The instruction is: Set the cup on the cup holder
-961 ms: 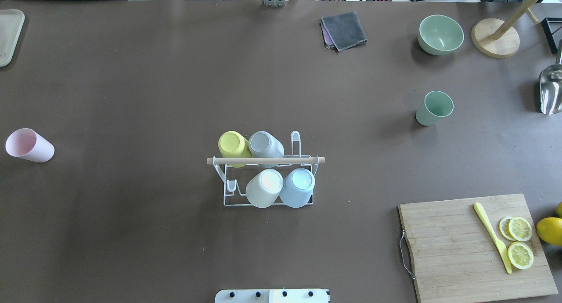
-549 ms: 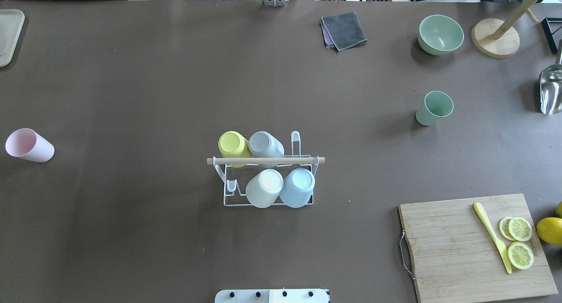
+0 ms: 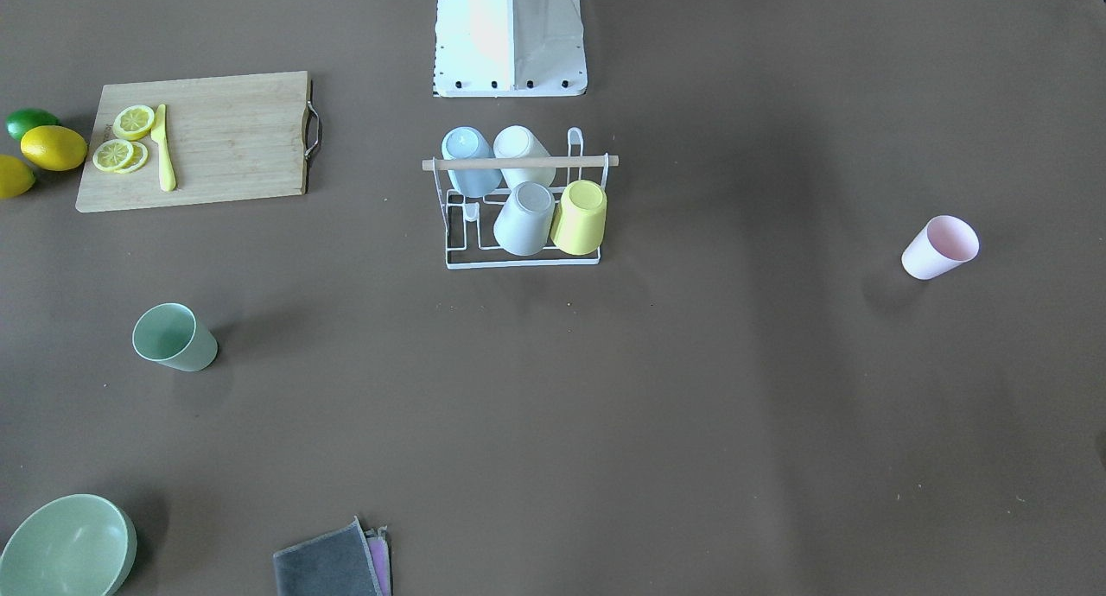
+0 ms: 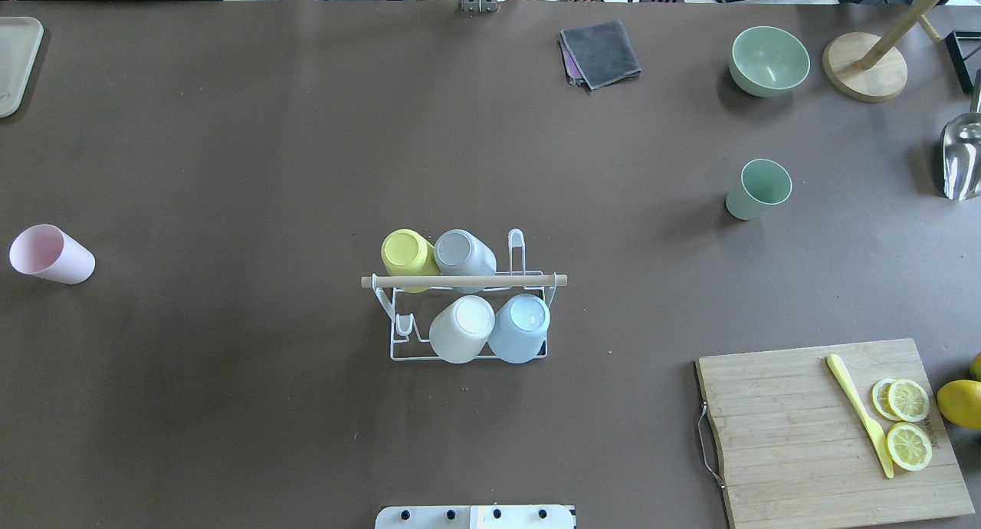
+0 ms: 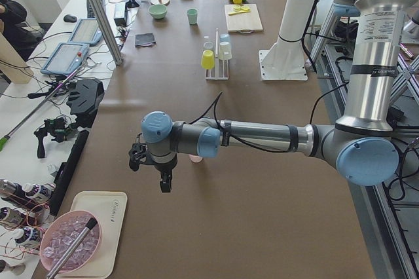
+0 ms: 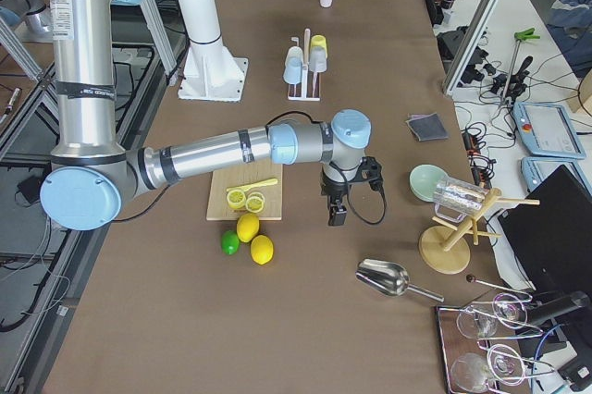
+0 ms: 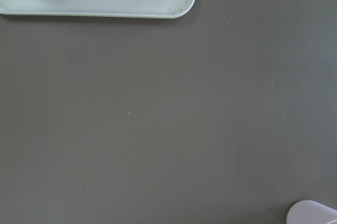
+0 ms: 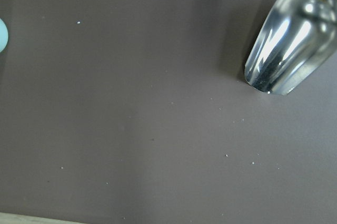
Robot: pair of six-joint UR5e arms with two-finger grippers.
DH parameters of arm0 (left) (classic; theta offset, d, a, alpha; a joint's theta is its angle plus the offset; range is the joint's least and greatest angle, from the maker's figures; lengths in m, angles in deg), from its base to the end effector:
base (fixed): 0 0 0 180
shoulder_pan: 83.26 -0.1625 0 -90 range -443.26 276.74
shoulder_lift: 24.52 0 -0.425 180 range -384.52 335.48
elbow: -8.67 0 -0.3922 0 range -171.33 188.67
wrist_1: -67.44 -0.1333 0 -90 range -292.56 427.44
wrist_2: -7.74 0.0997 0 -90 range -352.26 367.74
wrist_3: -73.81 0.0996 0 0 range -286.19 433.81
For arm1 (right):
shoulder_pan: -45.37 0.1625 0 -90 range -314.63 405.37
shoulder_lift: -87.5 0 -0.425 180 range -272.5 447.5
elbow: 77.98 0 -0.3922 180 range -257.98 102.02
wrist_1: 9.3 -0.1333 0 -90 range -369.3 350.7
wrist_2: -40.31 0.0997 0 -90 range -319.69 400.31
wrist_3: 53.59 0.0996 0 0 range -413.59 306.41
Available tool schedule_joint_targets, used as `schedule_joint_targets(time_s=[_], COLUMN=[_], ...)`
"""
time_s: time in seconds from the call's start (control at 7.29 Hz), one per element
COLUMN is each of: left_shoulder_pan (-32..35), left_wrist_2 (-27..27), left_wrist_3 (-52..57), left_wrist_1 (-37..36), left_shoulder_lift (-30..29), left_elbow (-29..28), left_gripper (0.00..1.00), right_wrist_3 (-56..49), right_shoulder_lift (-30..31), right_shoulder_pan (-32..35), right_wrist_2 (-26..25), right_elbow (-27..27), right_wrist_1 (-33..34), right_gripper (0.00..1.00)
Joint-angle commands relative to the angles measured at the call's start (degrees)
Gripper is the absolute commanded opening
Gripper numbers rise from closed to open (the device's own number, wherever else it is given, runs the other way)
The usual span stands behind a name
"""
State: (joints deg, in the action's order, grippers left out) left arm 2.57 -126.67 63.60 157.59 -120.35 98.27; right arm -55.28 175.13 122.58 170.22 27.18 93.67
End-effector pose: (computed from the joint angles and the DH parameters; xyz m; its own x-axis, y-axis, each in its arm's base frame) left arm -0.0242 -0.5430 0.6093 0.7091 -0.0580 -0.7027 0.0542 0.9981 -0.0278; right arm -0.0424 -0.5001 0.5372 0.7299 -0.2481 0.6369 0.2423 0.9652 0.0983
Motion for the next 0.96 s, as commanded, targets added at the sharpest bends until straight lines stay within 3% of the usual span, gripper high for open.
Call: schedule_joint_targets(time_s=[0.0, 0.41, 0.82], left_shoulder_pan=[-6.96, -10.85, -16.63], left_wrist_2=[0.47, 1.26, 3.45], left_wrist_3=[0.19, 7.37, 12.40], left_wrist_1=[-11.18, -16.23, -20.28], left_shoulder_lift=[-7.32, -18.66, -23.79], left_elbow=[-0.56, -10.81, -16.47], left_gripper=[0.98, 0.98, 0.98], right_wrist_3=[-0.16, -0.07, -0.94], right_shoulder_lift=[-11.04, -17.21, -26.35], right_shoulder_pan=[-7.84, -15.50, -17.19], right_wrist_2=[-3.60, -3.79, -3.78], right_elbow=[0.31, -1.61, -12.76], right_wrist_1=[12.21, 13.13, 13.31], right_gripper=[1.00, 1.00, 1.00])
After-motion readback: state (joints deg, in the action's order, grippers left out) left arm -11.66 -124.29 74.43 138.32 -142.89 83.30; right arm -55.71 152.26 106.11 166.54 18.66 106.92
